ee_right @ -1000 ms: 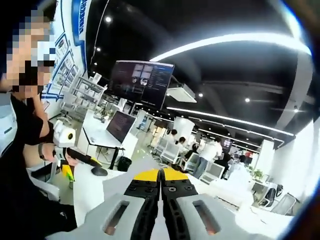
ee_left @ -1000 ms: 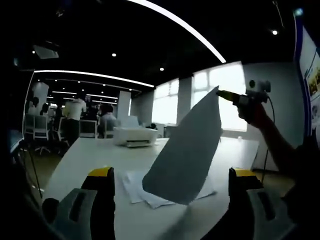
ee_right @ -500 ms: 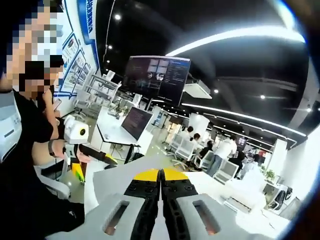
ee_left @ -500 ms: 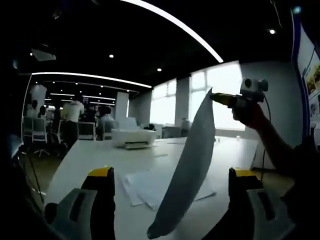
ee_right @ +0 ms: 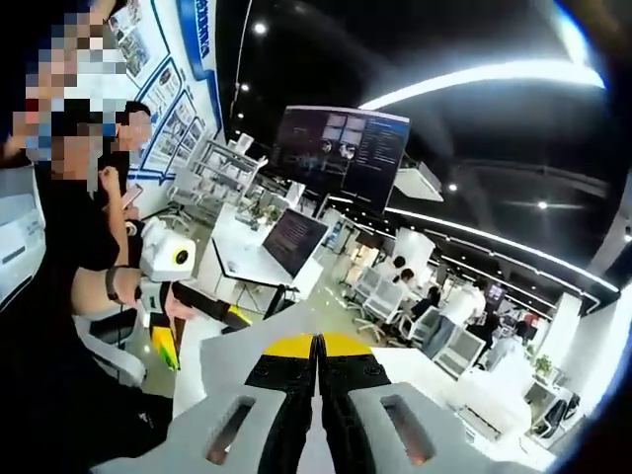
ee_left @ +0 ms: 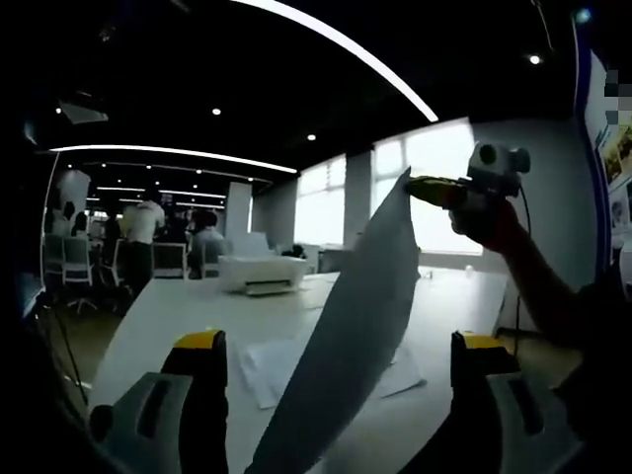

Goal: Organize the stack of printing papers by aligning and flattening the scattered papers on the table

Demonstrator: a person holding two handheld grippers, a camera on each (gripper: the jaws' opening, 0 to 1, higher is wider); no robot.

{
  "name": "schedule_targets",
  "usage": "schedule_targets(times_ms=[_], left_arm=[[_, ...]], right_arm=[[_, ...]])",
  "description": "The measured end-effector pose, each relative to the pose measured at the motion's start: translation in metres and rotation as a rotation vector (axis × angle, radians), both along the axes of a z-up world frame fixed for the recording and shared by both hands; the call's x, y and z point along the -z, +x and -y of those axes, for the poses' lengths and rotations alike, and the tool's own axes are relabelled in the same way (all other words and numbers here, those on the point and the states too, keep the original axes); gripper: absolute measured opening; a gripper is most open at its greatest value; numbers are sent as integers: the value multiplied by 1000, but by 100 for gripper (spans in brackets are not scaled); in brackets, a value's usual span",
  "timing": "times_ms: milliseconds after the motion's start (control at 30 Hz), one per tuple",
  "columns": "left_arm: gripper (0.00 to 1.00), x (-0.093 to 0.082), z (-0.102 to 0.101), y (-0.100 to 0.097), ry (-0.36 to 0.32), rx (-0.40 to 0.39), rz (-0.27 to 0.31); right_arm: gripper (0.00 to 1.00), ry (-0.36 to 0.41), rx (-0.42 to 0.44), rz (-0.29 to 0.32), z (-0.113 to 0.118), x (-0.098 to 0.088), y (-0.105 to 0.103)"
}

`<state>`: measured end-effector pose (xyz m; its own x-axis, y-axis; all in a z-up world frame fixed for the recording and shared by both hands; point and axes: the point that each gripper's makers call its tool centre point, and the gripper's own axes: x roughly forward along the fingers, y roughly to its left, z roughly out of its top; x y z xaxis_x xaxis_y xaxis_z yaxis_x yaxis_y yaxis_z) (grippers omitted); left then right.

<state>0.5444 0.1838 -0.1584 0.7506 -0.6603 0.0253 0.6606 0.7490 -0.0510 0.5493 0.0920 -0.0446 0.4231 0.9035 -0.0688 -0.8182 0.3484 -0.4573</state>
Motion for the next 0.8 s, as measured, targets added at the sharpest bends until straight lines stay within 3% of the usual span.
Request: schedule_targets(times_ms=[433,800], left_arm=[[85,13,4,6,-4,34,-19],[66,13,8,6,-18,59,-23]], right_arm=[[0,-44,-51,56,-26,3,-14],[0,-48,-68,68,-37,6,-14]])
